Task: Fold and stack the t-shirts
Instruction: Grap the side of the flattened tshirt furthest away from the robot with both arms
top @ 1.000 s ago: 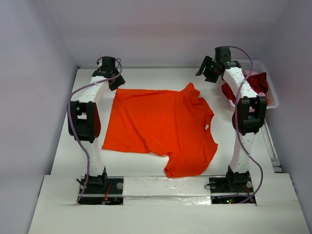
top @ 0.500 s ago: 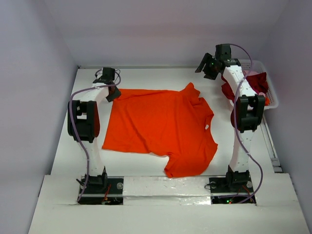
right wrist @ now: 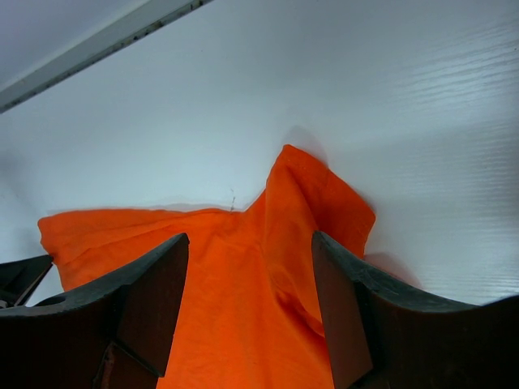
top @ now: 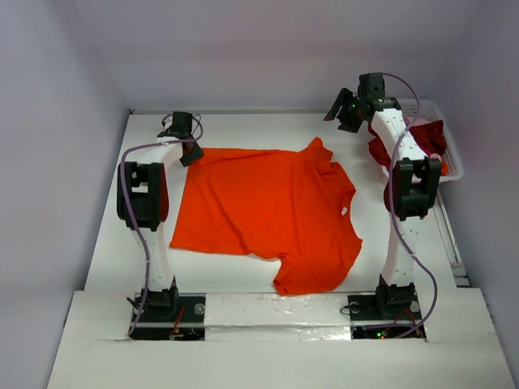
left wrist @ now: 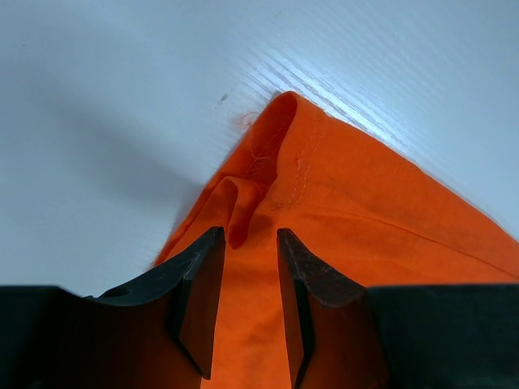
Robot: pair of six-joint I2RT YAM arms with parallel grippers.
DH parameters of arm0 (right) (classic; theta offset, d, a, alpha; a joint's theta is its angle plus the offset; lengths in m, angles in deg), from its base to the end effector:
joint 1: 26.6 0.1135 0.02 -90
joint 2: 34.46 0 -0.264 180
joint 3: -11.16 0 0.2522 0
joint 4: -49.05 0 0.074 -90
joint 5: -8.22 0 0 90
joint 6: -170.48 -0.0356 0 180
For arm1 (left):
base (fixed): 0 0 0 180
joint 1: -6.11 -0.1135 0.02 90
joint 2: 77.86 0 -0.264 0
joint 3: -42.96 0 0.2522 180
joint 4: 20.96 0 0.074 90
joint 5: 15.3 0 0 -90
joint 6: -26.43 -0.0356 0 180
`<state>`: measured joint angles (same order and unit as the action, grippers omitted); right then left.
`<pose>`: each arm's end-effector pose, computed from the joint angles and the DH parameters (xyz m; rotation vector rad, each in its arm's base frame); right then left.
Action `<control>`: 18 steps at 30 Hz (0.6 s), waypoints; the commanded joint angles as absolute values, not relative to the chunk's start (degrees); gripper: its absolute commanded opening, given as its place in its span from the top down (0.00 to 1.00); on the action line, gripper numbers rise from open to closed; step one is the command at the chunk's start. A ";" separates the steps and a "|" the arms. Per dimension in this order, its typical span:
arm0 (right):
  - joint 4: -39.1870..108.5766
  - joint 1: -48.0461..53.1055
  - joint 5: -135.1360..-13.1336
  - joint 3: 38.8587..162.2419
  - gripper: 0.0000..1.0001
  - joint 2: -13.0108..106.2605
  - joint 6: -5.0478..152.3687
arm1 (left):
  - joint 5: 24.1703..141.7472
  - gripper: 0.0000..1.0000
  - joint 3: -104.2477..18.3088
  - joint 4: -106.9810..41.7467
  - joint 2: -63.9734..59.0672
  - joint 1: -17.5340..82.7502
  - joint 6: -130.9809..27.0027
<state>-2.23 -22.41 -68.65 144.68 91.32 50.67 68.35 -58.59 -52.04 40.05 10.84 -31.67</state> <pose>0.5011 0.0448 0.2868 0.4116 2.3385 0.5586 0.4583 -0.0340 0.1952 -0.6137 2.3189 -0.1672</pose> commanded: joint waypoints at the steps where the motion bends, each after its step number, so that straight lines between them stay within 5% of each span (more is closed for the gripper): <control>1: -1.10 -22.73 -67.45 146.73 0.33 91.05 50.68 | 70.04 0.71 -60.27 -50.02 39.74 10.42 -32.37; 18: -0.57 -23.26 -66.31 147.00 0.33 90.88 49.89 | 69.87 0.77 -62.47 -50.89 41.06 10.42 -32.19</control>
<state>-2.18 -22.65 -67.65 144.68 91.32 50.21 70.38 -60.12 -50.71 41.01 10.86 -31.73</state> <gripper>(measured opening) 0.669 0.230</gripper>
